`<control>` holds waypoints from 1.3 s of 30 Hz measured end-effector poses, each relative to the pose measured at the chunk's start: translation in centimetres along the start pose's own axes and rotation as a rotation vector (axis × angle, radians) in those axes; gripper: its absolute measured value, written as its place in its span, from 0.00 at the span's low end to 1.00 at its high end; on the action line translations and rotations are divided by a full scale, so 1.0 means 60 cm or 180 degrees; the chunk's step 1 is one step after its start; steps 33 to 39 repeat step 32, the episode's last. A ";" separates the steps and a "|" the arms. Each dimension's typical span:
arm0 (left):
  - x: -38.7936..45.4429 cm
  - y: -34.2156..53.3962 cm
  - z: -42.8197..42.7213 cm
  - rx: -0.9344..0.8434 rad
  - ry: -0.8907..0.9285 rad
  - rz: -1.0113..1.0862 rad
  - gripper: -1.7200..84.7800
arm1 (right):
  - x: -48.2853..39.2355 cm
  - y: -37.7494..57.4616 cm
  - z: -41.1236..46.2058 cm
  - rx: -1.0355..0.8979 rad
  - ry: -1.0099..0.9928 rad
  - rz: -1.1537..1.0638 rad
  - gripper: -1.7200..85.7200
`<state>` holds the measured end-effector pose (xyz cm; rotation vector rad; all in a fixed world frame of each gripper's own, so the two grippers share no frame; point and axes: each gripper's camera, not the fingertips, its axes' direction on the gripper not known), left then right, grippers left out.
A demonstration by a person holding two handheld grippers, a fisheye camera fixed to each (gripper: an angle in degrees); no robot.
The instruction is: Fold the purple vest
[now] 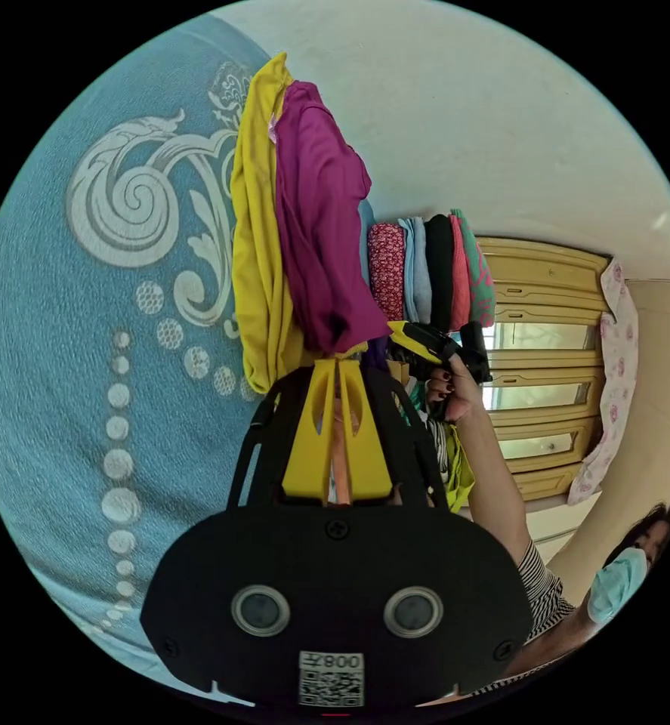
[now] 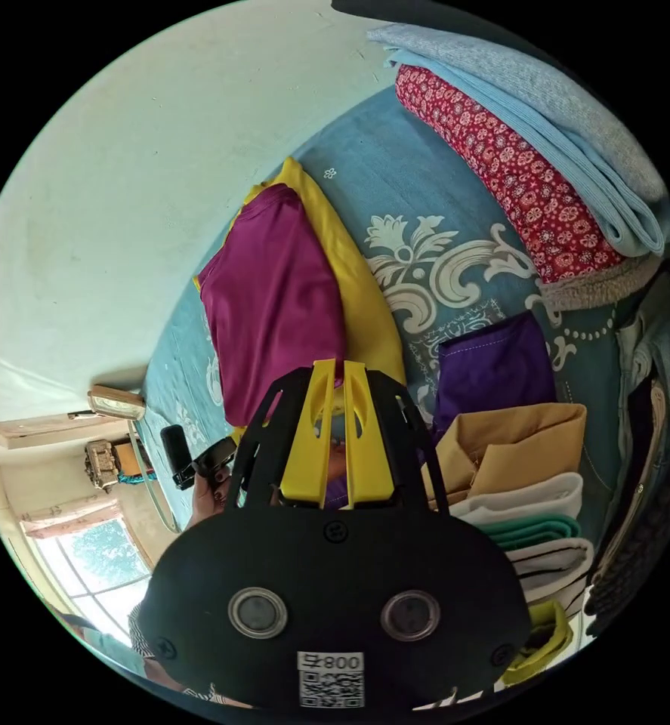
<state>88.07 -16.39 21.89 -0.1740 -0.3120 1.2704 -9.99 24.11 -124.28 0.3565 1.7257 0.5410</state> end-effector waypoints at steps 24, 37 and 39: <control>0.216 0.051 0.074 0.0015 -0.0843 0.0877 0.02 | -0.294 0.081 0.037 -0.0338 0.1481 -0.1141 0.02; 0.289 0.323 0.028 -0.0246 -0.0830 0.1531 0.02 | -0.383 0.424 -0.147 0.1243 0.0082 -0.2255 0.02; 0.289 0.323 0.028 -0.0246 -0.0830 0.1531 0.02 | -0.383 0.424 -0.147 0.1243 0.0082 -0.2255 0.02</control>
